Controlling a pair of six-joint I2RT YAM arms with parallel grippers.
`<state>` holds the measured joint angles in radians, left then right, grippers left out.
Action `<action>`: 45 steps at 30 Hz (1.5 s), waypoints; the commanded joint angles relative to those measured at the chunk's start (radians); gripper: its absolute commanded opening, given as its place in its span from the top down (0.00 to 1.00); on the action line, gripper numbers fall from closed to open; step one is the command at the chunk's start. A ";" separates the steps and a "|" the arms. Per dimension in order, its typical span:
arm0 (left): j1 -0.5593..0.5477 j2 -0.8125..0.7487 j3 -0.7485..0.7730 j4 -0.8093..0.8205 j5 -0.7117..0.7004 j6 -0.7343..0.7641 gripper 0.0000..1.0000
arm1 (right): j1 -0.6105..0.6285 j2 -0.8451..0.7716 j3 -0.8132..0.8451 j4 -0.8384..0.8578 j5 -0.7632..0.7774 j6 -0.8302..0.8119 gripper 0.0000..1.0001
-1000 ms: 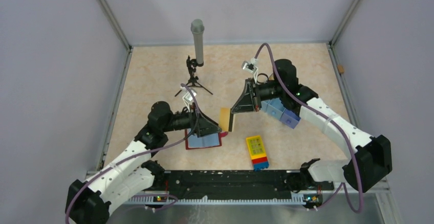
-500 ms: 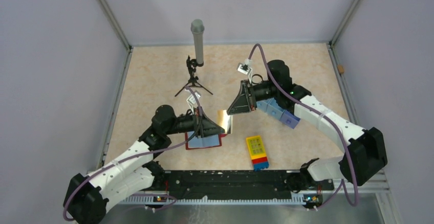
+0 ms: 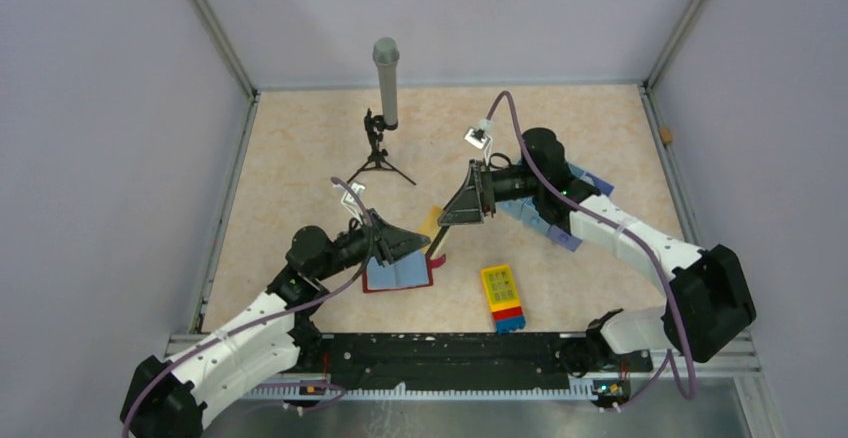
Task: Put the credit cards into the card holder
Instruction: Pick up the credit card from the storage box.
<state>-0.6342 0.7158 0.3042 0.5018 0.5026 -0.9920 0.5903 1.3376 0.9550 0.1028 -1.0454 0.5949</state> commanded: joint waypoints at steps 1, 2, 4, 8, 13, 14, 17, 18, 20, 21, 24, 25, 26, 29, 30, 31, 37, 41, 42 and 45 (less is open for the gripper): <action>-0.003 -0.018 -0.023 0.119 -0.045 -0.043 1.00 | 0.022 0.003 -0.043 0.211 0.029 0.117 0.46; -0.003 -0.022 -0.029 0.129 -0.049 -0.049 1.00 | 0.024 0.007 -0.048 0.226 0.036 0.129 0.47; -0.003 -0.031 -0.035 0.132 -0.060 -0.054 1.00 | 0.027 0.011 -0.057 0.238 0.064 0.144 0.51; -0.003 -0.051 -0.054 0.133 -0.102 -0.074 1.00 | 0.030 0.028 -0.073 0.262 0.078 0.170 0.78; -0.003 -0.078 -0.078 0.136 -0.141 -0.100 1.00 | 0.031 0.053 -0.090 0.259 0.055 0.155 0.63; -0.003 -0.080 -0.075 0.126 -0.147 -0.103 1.00 | 0.031 0.054 -0.094 0.262 0.048 0.153 0.59; -0.004 -0.087 -0.051 0.053 -0.154 -0.072 1.00 | 0.031 0.058 -0.097 0.264 0.008 0.139 0.52; -0.004 -0.086 -0.034 0.018 -0.152 -0.058 1.00 | 0.032 0.057 -0.090 0.246 -0.003 0.122 0.51; -0.003 -0.084 -0.008 -0.044 -0.140 -0.034 1.00 | 0.032 0.061 -0.067 0.170 -0.020 0.066 0.50; -0.002 -0.083 0.001 -0.061 -0.131 -0.024 1.00 | 0.033 0.063 -0.054 0.127 -0.026 0.029 0.50; -0.003 -0.074 0.027 -0.100 -0.100 -0.007 1.00 | 0.035 0.070 -0.030 0.053 -0.053 -0.038 0.52; -0.001 -0.071 0.032 -0.108 -0.092 -0.005 1.00 | 0.037 0.073 -0.030 0.051 -0.068 -0.045 0.52; -0.002 -0.069 0.034 -0.112 -0.087 -0.005 1.00 | 0.038 0.078 -0.028 0.049 -0.081 -0.053 0.52; -0.001 -0.061 0.038 -0.111 -0.068 -0.006 1.00 | 0.048 0.095 -0.019 0.021 -0.105 -0.087 0.53; -0.001 -0.055 0.040 -0.112 -0.060 -0.006 1.00 | 0.052 0.099 -0.017 0.015 -0.112 -0.095 0.55; -0.001 -0.048 0.045 -0.114 -0.050 -0.007 1.00 | 0.060 0.102 -0.015 0.015 -0.115 -0.100 0.56; -0.002 -0.005 0.081 -0.149 -0.002 0.010 1.00 | 0.090 0.126 0.008 0.004 -0.141 -0.127 0.69; -0.002 0.019 0.104 -0.174 0.026 0.025 1.00 | 0.095 0.141 0.035 -0.075 -0.156 -0.193 0.76; -0.002 0.024 0.109 -0.182 0.031 0.028 1.00 | 0.095 0.145 0.045 -0.111 -0.159 -0.221 0.79; -0.002 0.034 0.118 -0.196 0.033 0.036 1.00 | 0.095 0.149 0.071 -0.209 -0.166 -0.294 0.95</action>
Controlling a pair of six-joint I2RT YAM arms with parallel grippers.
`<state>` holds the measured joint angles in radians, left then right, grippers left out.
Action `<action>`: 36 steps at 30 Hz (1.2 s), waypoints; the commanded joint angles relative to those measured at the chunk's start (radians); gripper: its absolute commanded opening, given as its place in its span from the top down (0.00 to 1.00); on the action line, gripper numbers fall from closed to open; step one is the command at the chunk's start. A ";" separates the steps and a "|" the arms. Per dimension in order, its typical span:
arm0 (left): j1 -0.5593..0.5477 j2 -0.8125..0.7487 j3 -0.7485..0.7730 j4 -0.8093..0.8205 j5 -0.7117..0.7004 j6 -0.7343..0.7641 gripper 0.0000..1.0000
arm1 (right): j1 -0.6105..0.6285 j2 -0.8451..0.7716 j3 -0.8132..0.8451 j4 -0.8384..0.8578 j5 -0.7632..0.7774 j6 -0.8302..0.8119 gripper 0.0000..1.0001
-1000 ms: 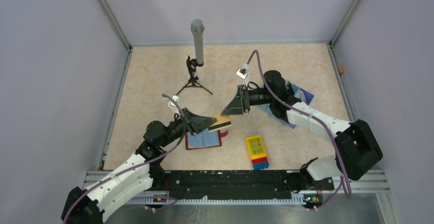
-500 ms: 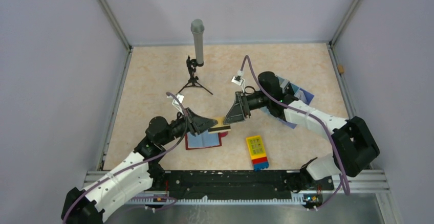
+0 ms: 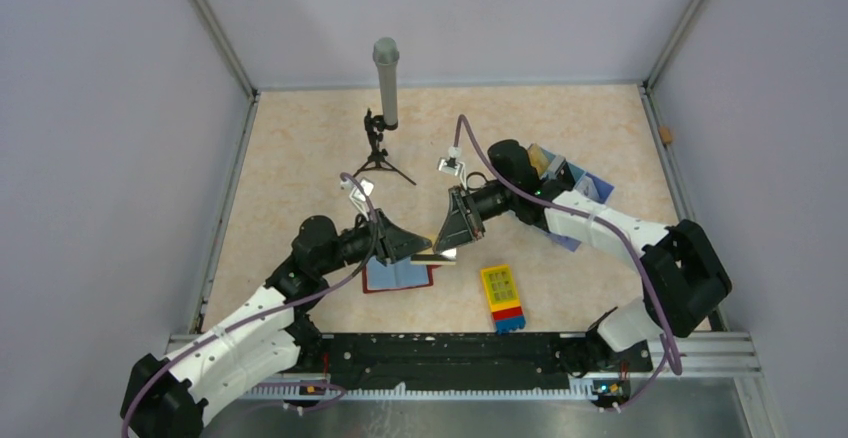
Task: Put the credit cards into the card holder
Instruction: Pick up the credit card from the storage box.
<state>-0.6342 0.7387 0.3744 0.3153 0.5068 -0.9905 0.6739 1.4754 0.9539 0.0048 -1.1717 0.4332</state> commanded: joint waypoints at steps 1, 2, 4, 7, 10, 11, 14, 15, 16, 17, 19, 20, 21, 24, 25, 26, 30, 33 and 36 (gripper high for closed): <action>0.000 0.015 0.049 -0.015 0.026 0.035 1.00 | 0.012 0.011 0.077 -0.132 -0.041 -0.148 1.00; 0.000 0.017 0.050 -0.016 0.020 0.034 1.00 | 0.011 0.010 0.080 -0.144 -0.041 -0.160 1.00; 0.001 0.018 0.048 -0.013 0.002 0.030 0.98 | 0.012 0.007 0.073 -0.152 -0.022 -0.163 1.00; 0.005 0.003 0.045 -0.006 -0.038 0.035 0.45 | 0.012 -0.021 0.034 -0.091 0.049 -0.110 1.00; 0.007 -0.024 0.029 0.004 -0.102 0.042 0.09 | 0.012 -0.070 -0.037 0.128 0.128 0.045 1.00; 0.006 -0.032 0.020 0.013 -0.121 0.041 0.05 | 0.012 -0.087 -0.070 0.223 0.178 0.105 1.00; 0.005 -0.046 -0.012 0.065 -0.163 0.010 0.01 | 0.012 -0.136 -0.176 0.525 0.279 0.318 1.00; 0.006 -0.047 -0.023 0.092 -0.173 -0.006 0.01 | 0.014 -0.144 -0.196 0.581 0.313 0.361 1.00; 0.005 -0.045 -0.034 0.123 -0.181 -0.021 0.01 | 0.017 -0.150 -0.216 0.633 0.350 0.396 1.00; 0.005 -0.042 -0.040 0.145 -0.187 -0.031 0.01 | 0.019 -0.152 -0.234 0.682 0.381 0.443 1.00; 0.006 -0.031 -0.044 0.175 -0.191 -0.046 0.02 | 0.024 -0.152 -0.274 0.789 0.445 0.510 1.00; 0.006 -0.023 -0.043 0.184 -0.191 -0.056 0.04 | 0.031 -0.149 -0.293 0.842 0.469 0.542 1.00; 0.007 -0.012 -0.044 0.204 -0.189 -0.065 0.08 | 0.036 -0.147 -0.311 0.883 0.501 0.563 1.00; 0.006 0.011 -0.068 0.309 -0.190 -0.110 0.29 | 0.060 -0.144 -0.350 0.964 0.571 0.610 1.00; 0.006 0.015 -0.081 0.346 -0.197 -0.128 0.34 | 0.063 -0.142 -0.359 0.985 0.585 0.622 1.00; 0.006 0.016 -0.092 0.377 -0.211 -0.144 0.36 | 0.066 -0.141 -0.368 1.004 0.597 0.632 1.00; 0.007 0.018 -0.117 0.430 -0.263 -0.172 0.41 | 0.072 -0.142 -0.390 1.033 0.635 0.657 1.00; 0.006 0.033 -0.110 0.436 -0.273 -0.174 0.42 | 0.081 -0.139 -0.399 1.050 0.661 0.670 1.00; 0.007 0.055 -0.105 0.465 -0.274 -0.185 0.47 | 0.092 -0.121 -0.395 1.063 0.671 0.680 1.00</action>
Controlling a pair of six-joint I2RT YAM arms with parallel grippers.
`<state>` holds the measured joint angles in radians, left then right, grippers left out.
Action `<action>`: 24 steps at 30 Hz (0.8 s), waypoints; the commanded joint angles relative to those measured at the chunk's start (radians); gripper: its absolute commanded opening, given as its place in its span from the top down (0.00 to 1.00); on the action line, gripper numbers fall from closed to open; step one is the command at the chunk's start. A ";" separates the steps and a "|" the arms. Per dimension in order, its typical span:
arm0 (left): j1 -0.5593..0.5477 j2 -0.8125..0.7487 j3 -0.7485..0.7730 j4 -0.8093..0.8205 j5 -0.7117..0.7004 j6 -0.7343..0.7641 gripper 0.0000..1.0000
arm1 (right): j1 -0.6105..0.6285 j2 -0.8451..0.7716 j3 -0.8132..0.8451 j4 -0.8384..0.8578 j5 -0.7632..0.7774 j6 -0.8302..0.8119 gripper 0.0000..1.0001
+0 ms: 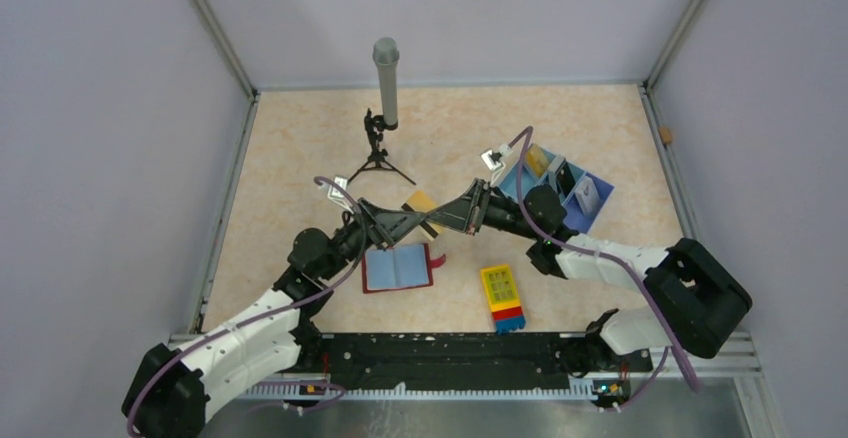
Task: Put the credit cards into the card holder
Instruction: Pick up the credit card from the storage box.
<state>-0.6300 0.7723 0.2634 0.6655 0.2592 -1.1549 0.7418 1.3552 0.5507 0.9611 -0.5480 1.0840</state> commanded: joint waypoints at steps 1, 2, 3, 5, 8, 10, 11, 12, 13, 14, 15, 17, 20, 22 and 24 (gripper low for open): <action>0.001 0.027 0.007 0.124 -0.028 -0.024 0.50 | 0.027 0.006 0.008 0.112 0.049 0.034 1.00; 0.002 0.031 0.007 0.132 -0.031 -0.025 0.51 | 0.030 0.013 0.007 0.120 0.052 0.039 1.00; 0.002 0.034 0.008 0.135 -0.034 -0.025 0.52 | 0.032 0.019 0.004 0.126 0.054 0.044 1.00; 0.001 0.040 0.010 0.136 -0.038 -0.025 0.53 | 0.038 0.032 0.003 0.141 0.054 0.058 1.00; 0.002 0.051 0.011 0.152 -0.045 -0.031 0.53 | 0.049 0.052 0.013 0.142 0.053 0.062 1.00; 0.002 0.056 0.014 0.162 -0.051 -0.032 0.54 | 0.058 0.058 0.019 0.125 0.058 0.057 1.00; 0.001 0.056 0.015 0.163 -0.054 -0.030 0.55 | 0.060 0.060 0.020 0.118 0.059 0.054 1.00; 0.002 0.057 0.016 0.163 -0.057 -0.028 0.56 | 0.063 0.062 0.019 0.117 0.061 0.054 1.00; 0.001 0.058 0.017 0.163 -0.060 -0.027 0.60 | 0.064 0.064 0.018 0.115 0.061 0.054 1.00; 0.001 0.059 0.018 0.162 -0.063 -0.026 0.64 | 0.064 0.065 0.016 0.114 0.061 0.055 1.00; 0.001 0.060 0.020 0.160 -0.063 -0.026 0.68 | 0.066 0.066 0.016 0.116 0.063 0.055 1.00; 0.002 0.064 0.024 0.154 -0.060 -0.028 0.75 | 0.066 0.073 0.019 0.114 0.064 0.056 1.00; 0.002 0.070 0.027 0.154 -0.057 -0.032 0.93 | 0.071 0.084 0.023 0.115 0.068 0.055 1.00; 0.001 0.067 0.027 0.147 -0.062 -0.032 1.00 | 0.070 0.085 0.023 0.105 0.068 0.053 1.00; 0.001 0.061 0.024 0.134 -0.071 -0.029 1.00 | 0.068 0.077 0.024 0.070 0.067 0.030 1.00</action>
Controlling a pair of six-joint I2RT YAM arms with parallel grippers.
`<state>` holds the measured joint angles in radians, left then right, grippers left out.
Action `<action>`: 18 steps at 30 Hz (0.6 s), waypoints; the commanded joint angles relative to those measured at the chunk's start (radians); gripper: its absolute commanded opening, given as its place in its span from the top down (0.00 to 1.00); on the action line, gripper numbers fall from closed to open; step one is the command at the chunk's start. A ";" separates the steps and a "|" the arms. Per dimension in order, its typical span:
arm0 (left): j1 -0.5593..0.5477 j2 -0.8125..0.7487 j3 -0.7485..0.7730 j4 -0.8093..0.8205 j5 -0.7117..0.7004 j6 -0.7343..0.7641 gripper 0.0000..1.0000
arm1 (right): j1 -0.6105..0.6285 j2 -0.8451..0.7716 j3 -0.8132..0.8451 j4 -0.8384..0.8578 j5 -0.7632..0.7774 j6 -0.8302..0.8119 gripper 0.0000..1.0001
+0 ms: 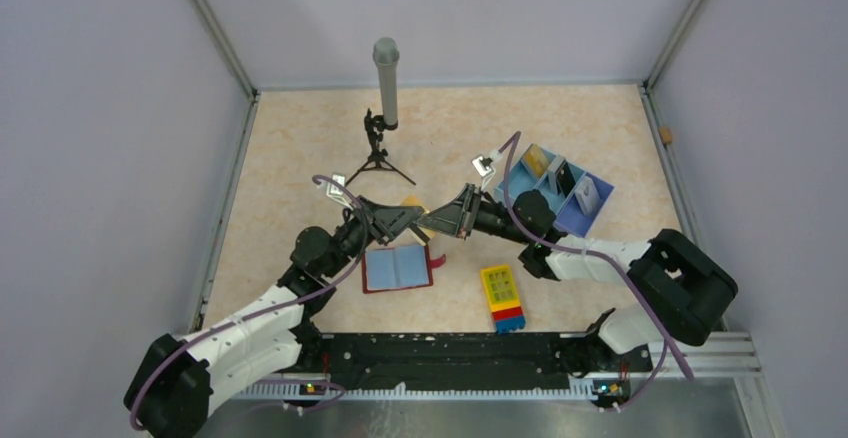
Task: Put the credit cards into the card holder
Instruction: Pick up the credit card from the storage box.
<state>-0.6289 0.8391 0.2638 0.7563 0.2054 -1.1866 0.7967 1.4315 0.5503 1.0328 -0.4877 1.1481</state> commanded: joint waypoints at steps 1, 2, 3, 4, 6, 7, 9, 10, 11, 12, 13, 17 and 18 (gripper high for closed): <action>0.000 -0.012 0.023 0.029 -0.022 0.004 1.00 | 0.010 -0.006 0.026 -0.026 0.004 -0.049 0.96; 0.001 -0.016 0.024 0.012 -0.025 0.002 1.00 | 0.006 -0.013 0.026 -0.052 -0.003 -0.060 0.90; 0.001 -0.021 0.026 -0.005 -0.027 -0.001 1.00 | -0.004 -0.020 0.025 -0.064 -0.014 -0.069 0.82; 0.001 -0.025 0.026 -0.020 -0.029 -0.006 1.00 | -0.018 -0.027 0.027 -0.080 -0.032 -0.079 0.74; 0.000 -0.030 0.025 -0.044 -0.030 -0.022 1.00 | -0.045 -0.035 0.049 -0.133 -0.088 -0.116 0.62; 0.001 -0.031 0.026 -0.050 -0.025 -0.028 1.00 | -0.062 -0.035 0.066 -0.169 -0.126 -0.137 0.57; 0.001 -0.033 0.030 -0.068 -0.012 -0.036 1.00 | -0.079 -0.026 0.105 -0.242 -0.206 -0.186 0.50; 0.001 -0.032 0.034 -0.078 -0.004 -0.040 1.00 | -0.084 -0.024 0.122 -0.275 -0.239 -0.207 0.49; 0.002 -0.031 0.039 -0.087 0.006 -0.042 1.00 | -0.088 -0.024 0.132 -0.294 -0.268 -0.226 0.48; 0.002 -0.028 0.043 -0.102 0.018 -0.042 1.00 | -0.092 -0.024 0.143 -0.306 -0.301 -0.239 0.48; 0.002 -0.026 0.049 -0.112 0.028 -0.043 1.00 | -0.096 -0.026 0.155 -0.323 -0.342 -0.252 0.48; 0.004 -0.017 0.051 -0.130 0.051 -0.054 1.00 | -0.099 -0.026 0.209 -0.445 -0.419 -0.331 0.51; 0.004 -0.014 0.049 -0.126 0.056 -0.057 1.00 | -0.098 -0.026 0.217 -0.465 -0.432 -0.344 0.53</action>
<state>-0.6289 0.8211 0.2749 0.6220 0.2237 -1.2266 0.7040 1.4284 0.6975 0.6777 -0.7929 0.9134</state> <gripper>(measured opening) 0.001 0.497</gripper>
